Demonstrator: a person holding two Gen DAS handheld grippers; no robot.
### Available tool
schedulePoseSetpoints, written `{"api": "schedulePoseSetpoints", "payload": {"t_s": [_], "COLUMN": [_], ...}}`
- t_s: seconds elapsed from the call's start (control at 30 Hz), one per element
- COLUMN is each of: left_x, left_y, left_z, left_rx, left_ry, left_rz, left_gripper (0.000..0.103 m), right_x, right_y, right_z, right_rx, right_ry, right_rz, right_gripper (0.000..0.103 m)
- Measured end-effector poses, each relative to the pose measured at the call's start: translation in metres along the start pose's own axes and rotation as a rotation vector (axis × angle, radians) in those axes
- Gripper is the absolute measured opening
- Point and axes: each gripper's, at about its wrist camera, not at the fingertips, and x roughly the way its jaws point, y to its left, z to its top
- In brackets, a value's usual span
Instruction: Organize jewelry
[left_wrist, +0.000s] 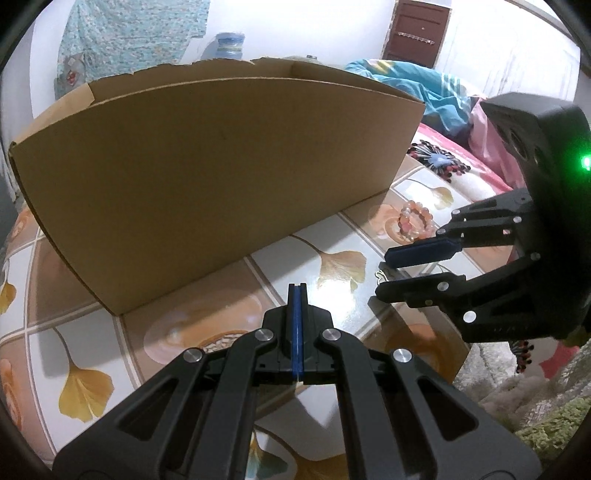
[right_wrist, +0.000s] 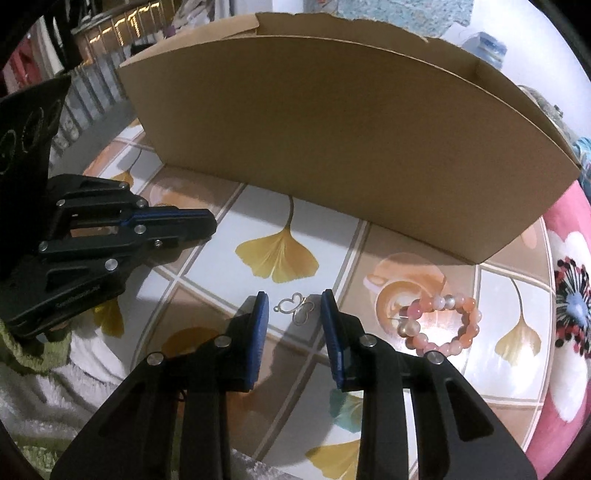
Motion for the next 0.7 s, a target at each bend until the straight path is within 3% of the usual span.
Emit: {"api": "schedulePoseSetpoints", "payload": {"t_s": [0.1, 0.23, 0.7], "left_x": [0.0, -0.001, -0.003], "left_y": [0.002, 0.003, 0.009], "left_z": [-0.001, -0.002, -0.004], "left_rx": [-0.003, -0.01, -0.03], "left_ry": [-0.005, -0.012, -0.031], "left_rz": [-0.008, -0.014, -0.032], "left_gripper": [0.0, 0.0, 0.0], "right_x": [0.002, 0.005, -0.003], "right_y": [0.002, 0.006, 0.001], "right_z": [0.006, 0.011, 0.011], "right_rx": [-0.011, -0.012, 0.015], "right_ry": [0.032, 0.066, 0.06], "right_rz": [0.014, 0.012, 0.018], "right_gripper": [0.02, 0.02, 0.02]}}
